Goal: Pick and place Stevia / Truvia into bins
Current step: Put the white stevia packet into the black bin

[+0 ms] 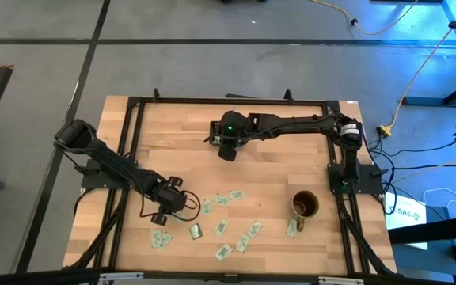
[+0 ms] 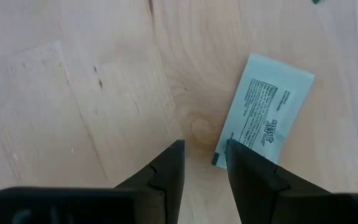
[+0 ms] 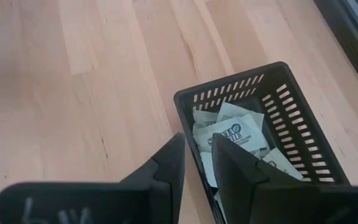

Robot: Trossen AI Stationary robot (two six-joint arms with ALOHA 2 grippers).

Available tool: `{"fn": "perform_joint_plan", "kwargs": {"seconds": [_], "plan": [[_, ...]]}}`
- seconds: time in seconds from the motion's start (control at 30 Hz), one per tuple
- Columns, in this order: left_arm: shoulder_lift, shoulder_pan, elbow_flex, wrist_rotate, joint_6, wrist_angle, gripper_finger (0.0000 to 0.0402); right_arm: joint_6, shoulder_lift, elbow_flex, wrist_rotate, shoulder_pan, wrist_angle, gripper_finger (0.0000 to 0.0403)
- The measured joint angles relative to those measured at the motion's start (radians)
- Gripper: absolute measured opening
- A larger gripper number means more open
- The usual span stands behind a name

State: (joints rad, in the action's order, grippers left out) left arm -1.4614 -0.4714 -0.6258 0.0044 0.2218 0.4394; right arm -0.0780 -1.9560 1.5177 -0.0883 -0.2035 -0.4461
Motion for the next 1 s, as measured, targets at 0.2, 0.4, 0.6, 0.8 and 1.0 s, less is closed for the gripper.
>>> {"fn": "perform_joint_plan", "kwargs": {"seconds": [0.2, 0.4, 0.6, 0.8, 1.0], "plan": [[-0.033, -0.016, -0.004, 0.002, 0.021, 0.015, 0.0106, 0.0, 0.0, 0.0, 0.0, 0.0, -0.001, 0.0084], [0.012, -0.013, 0.003, 0.005, 0.046, 0.022, 0.0094, 0.0, 0.0, 0.0, 0.001, 0.0, -0.004, 0.0084], [0.081, -0.023, 0.006, 0.017, 0.056, 0.033, 0.0088, 0.0, 0.0, 0.0, 0.001, 0.0, -0.004, 0.0084], [0.082, -0.028, 0.006, 0.007, 0.055, 0.03, 0.0091, 0.0, 0.0, 0.0, 0.001, 0.0, -0.003, 0.0084], [0.056, -0.038, 0.006, 0.018, 0.038, -0.015, 0.0092, 0.0, 0.0, 0.0, 0.001, 0.0, -0.003, 0.0084]]}}
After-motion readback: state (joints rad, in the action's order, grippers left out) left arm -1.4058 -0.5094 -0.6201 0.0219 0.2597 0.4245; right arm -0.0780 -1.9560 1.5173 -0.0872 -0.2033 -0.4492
